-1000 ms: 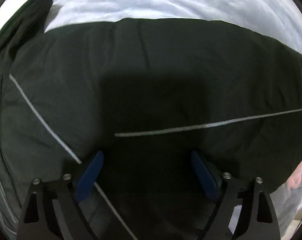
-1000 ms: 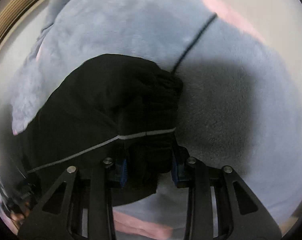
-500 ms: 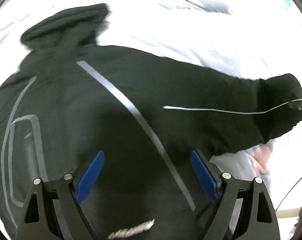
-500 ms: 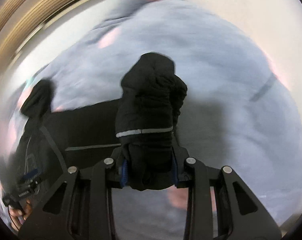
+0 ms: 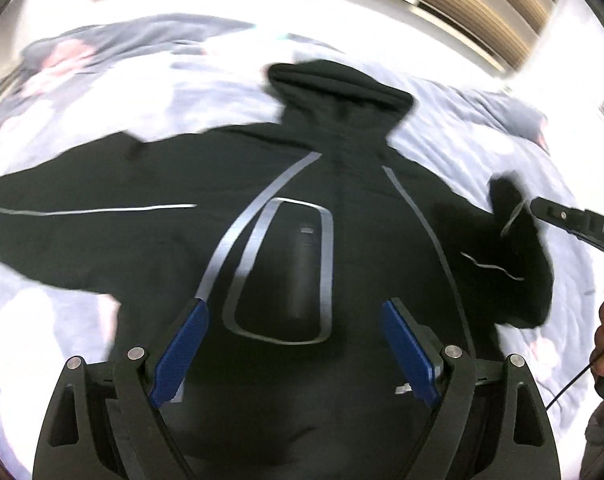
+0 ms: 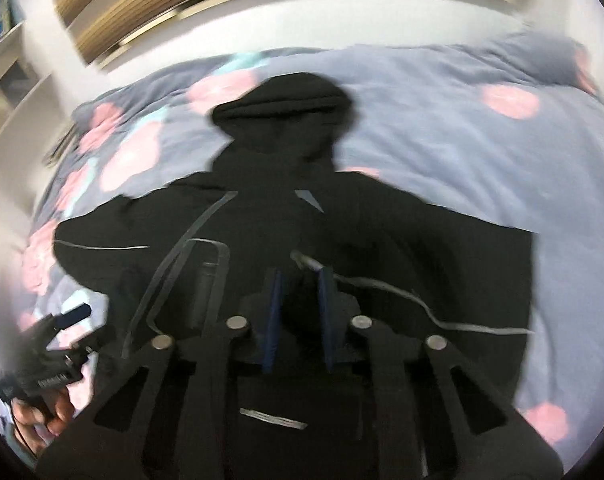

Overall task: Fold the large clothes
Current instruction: 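Lay the sleeve on the jacket body and open the right gripper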

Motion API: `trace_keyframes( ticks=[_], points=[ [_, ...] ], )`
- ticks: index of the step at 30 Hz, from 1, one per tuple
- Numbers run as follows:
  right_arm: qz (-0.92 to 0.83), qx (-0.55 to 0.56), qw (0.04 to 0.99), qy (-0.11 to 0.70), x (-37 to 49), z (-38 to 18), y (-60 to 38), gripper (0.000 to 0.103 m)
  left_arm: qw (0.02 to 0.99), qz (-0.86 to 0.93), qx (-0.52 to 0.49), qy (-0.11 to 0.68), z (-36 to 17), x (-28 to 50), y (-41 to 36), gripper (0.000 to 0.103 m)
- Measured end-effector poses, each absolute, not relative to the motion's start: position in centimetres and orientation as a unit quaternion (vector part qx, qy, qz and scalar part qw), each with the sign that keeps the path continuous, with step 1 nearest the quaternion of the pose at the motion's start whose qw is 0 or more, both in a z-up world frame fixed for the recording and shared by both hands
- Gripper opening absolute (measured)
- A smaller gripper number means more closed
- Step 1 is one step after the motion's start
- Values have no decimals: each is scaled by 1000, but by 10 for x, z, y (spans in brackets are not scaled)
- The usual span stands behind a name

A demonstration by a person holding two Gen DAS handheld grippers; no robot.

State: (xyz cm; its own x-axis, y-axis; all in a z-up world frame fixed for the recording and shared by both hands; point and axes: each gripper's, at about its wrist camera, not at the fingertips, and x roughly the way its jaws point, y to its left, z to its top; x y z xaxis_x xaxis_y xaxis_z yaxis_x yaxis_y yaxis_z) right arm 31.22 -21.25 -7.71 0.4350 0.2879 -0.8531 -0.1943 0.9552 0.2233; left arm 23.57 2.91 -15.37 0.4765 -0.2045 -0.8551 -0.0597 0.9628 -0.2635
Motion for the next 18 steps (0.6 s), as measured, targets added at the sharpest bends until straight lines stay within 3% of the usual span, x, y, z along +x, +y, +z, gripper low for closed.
trace_keyframes(
  ticks=[5,8,13,18],
  points=[
    [182,14,830,527,340,-102,-127,2,849,-22,-139,509,-164,227,67,89],
    [173,27,821,543,348,-128,-120,8,847,-11,-132,516,-173,226,78,89],
    [99,45,817,567,342,-155,-169,54,837,-1,-137,530,-195,226,98,89],
    [45,68,810,581,330,-172,-232,55,827,-1,-147,543,-215,233,102,89]
  ],
)
